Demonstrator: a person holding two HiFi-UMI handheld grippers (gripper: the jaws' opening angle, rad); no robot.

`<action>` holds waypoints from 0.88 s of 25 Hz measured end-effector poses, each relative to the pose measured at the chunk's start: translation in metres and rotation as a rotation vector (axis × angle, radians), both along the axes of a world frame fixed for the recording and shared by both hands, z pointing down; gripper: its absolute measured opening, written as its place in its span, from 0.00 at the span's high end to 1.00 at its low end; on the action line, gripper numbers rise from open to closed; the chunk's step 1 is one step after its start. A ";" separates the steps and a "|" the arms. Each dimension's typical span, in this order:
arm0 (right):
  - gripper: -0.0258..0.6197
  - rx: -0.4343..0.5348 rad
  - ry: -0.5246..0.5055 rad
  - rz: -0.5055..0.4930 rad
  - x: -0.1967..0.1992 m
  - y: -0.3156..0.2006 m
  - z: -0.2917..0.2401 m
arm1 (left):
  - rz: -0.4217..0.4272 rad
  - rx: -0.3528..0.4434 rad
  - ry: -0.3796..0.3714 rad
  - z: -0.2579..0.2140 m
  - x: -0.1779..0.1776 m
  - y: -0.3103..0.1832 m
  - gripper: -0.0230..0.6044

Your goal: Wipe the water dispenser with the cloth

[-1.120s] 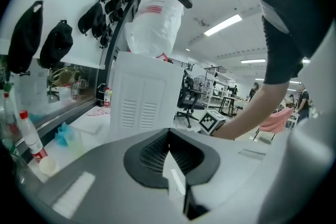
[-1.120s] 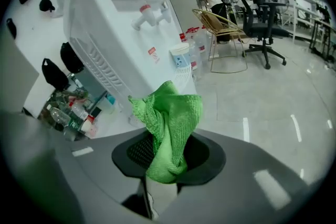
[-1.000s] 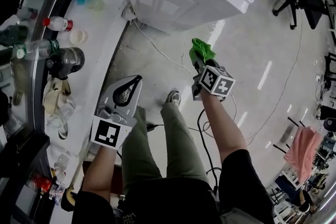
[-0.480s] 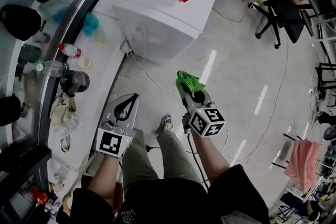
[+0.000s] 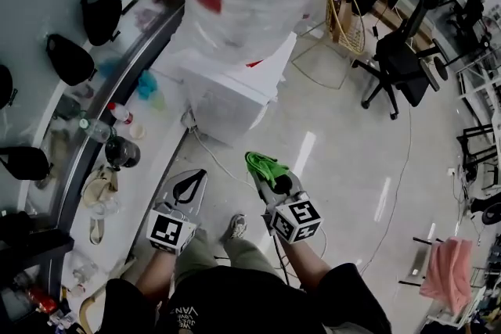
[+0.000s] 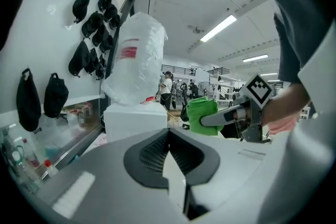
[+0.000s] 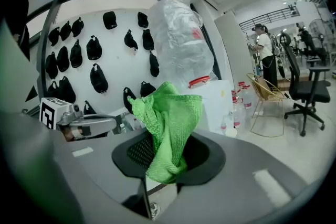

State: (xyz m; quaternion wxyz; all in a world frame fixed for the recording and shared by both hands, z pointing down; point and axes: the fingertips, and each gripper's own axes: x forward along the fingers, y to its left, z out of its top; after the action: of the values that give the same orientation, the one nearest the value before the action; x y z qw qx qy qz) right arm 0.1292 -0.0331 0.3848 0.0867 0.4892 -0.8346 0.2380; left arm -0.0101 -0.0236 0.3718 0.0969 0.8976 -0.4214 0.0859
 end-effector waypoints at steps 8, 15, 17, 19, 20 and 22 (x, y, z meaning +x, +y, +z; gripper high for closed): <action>0.78 0.039 -0.044 0.000 0.009 0.024 -0.042 | -0.043 0.043 -0.020 -0.041 0.002 0.017 0.96; 0.78 0.096 -0.032 -0.013 0.029 0.029 -0.068 | -0.085 0.070 -0.037 -0.062 0.001 0.030 0.96; 0.78 0.101 -0.037 -0.011 0.034 0.031 -0.073 | -0.100 0.073 -0.036 -0.065 0.002 0.033 0.96; 0.78 0.102 -0.039 -0.019 0.036 0.034 -0.076 | -0.104 0.081 -0.042 -0.069 0.004 0.036 0.96; 0.78 0.103 -0.038 -0.028 0.036 0.035 -0.077 | -0.106 0.087 -0.045 -0.071 0.005 0.037 0.96; 0.78 0.102 -0.034 -0.048 0.035 0.038 -0.078 | -0.111 0.103 -0.045 -0.075 0.007 0.039 0.96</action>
State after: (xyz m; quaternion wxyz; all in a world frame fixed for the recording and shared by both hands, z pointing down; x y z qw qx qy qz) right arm 0.1641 0.0052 0.3071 0.0533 0.4687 -0.8585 0.2012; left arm -0.0036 0.0155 0.2966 0.0458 0.8744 -0.4766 0.0786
